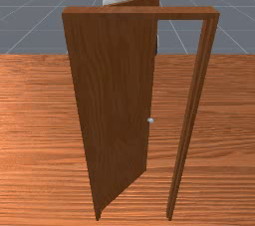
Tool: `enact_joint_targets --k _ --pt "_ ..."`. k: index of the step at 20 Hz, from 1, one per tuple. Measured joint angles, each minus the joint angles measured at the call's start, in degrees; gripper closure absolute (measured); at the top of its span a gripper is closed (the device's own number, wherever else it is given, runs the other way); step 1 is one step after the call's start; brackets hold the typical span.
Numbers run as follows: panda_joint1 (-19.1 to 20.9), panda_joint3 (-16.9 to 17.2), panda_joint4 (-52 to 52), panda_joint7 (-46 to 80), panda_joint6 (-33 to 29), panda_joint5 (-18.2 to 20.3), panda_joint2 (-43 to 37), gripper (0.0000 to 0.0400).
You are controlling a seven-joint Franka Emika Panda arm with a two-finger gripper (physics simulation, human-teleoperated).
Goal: Close the door
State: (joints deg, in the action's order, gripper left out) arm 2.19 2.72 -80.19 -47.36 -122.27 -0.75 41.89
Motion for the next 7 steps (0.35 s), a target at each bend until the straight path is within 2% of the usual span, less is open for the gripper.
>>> enact_joint_targets --k 1,2,3,5,6,7 --pt "1.6 -3.0 3.7 -14.8 1.5 -2.4 2.2 0.0" --pt "0.7 -3.3 3.3 -14.3 1.3 -2.8 2.0 0.0" --pt "0.9 -5.9 3.2 -25.1 0.9 -4.9 2.1 0.0" --pt "-3.8 -6.4 6.5 -21.7 2.0 -6.1 3.6 0.0" --pt "-4.0 -4.3 9.3 -16.3 2.7 -5.7 4.6 0.0" --pt "-4.7 -4.4 11.4 -16.3 3.4 -6.1 5.4 0.0"
